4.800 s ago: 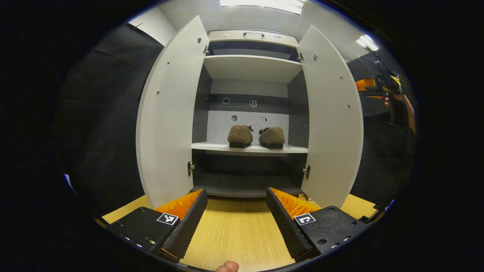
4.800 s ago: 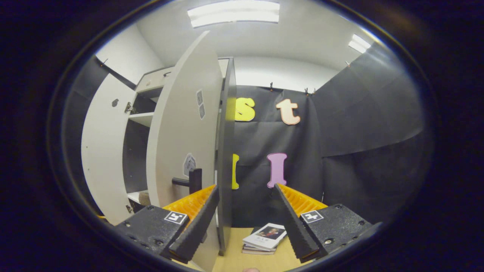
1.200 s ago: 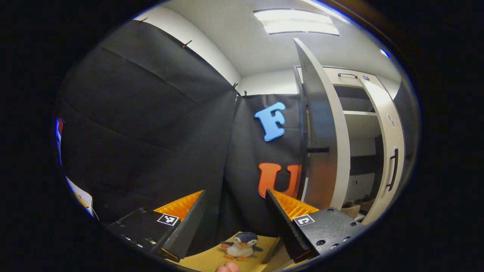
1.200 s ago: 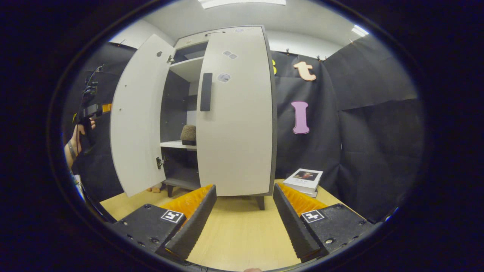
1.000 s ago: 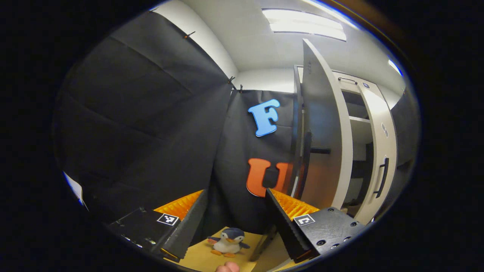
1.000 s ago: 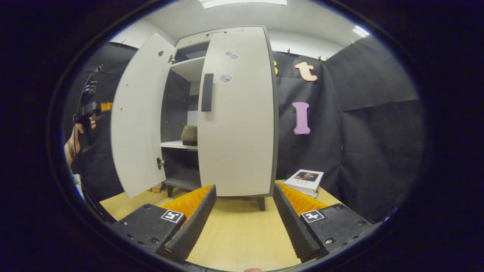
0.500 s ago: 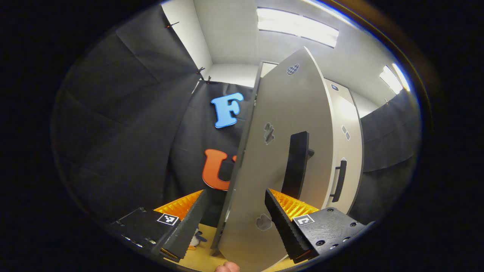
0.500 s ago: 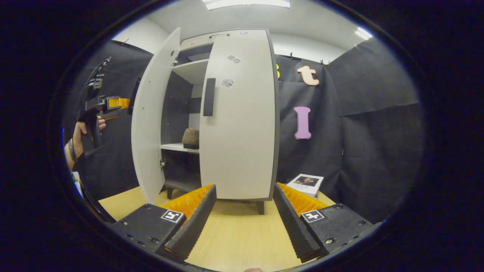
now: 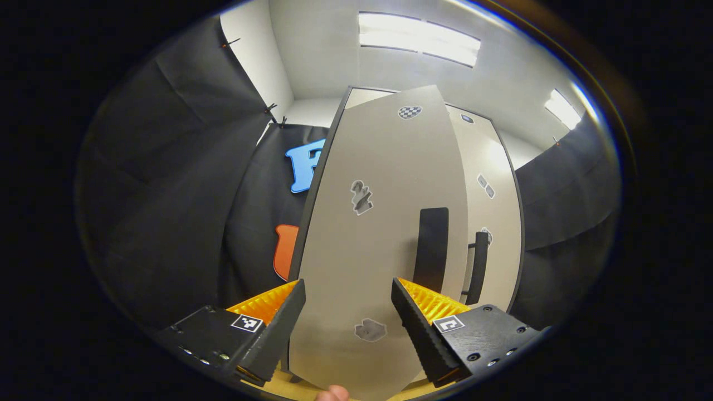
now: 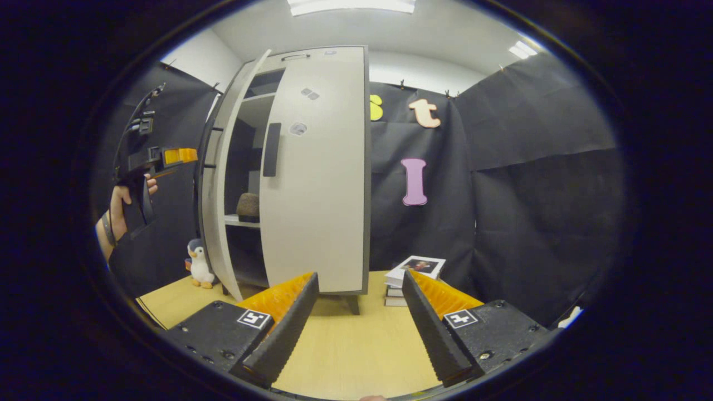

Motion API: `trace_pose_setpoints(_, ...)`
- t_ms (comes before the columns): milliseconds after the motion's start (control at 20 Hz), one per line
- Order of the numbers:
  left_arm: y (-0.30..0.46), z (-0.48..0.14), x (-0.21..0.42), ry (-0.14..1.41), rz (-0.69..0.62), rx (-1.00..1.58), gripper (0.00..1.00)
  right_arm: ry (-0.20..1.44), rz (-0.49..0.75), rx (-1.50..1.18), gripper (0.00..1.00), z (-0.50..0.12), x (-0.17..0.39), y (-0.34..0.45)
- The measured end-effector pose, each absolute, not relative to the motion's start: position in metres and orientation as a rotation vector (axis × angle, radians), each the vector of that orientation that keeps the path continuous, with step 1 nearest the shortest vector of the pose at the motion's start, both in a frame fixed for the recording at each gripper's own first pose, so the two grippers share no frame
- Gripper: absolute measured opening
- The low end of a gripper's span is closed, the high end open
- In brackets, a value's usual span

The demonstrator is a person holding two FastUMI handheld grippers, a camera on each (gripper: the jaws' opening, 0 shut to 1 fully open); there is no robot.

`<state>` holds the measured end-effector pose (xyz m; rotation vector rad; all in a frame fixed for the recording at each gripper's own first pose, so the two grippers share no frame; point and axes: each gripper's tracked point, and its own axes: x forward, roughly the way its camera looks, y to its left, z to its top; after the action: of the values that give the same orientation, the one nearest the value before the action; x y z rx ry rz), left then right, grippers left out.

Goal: Grab one shoe with the right hand and put it into the shoe cabinet, grab the other shoe with the left hand and put it into the shoe cabinet; then close the right door with the right hand and the left door with the left hand.

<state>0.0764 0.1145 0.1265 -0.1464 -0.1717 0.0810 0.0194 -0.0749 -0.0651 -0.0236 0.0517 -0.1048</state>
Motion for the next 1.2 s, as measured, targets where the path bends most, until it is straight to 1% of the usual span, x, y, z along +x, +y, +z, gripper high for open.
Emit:
trace_pose_setpoints(100,0.112,0.128,0.07,-0.158,0.073,-0.154,0.95,0.047,-0.1,-0.012,0.98,-0.061,0.019,-0.075)
trace_pose_setpoints(200,0.102,0.121,0.051,-0.116,0.069,-0.152,0.95,0.039,-0.084,0.0,0.98,-0.059,0.02,-0.073)
trace_pose_setpoints(350,0.085,0.102,0.02,-0.056,0.081,-0.154,0.95,0.035,-0.045,0.019,0.98,-0.056,0.026,-0.064)
trace_pose_setpoints(550,0.066,0.07,-0.005,0.016,0.098,-0.12,0.95,0.036,0.023,0.011,0.98,-0.05,0.044,-0.049)
trace_pose_setpoints(700,0.044,0.047,-0.027,0.05,0.083,-0.119,0.95,0.016,0.059,0.007,0.98,-0.042,0.05,-0.036)
trace_pose_setpoints(950,0.018,0.023,-0.039,0.068,0.053,-0.09,0.95,0.027,0.1,-0.001,0.98,-0.043,0.048,-0.021)
trace_pose_setpoints(1200,-0.001,0.014,-0.043,0.067,0.017,-0.092,0.95,0.029,0.09,-0.039,0.98,-0.045,0.043,-0.022)
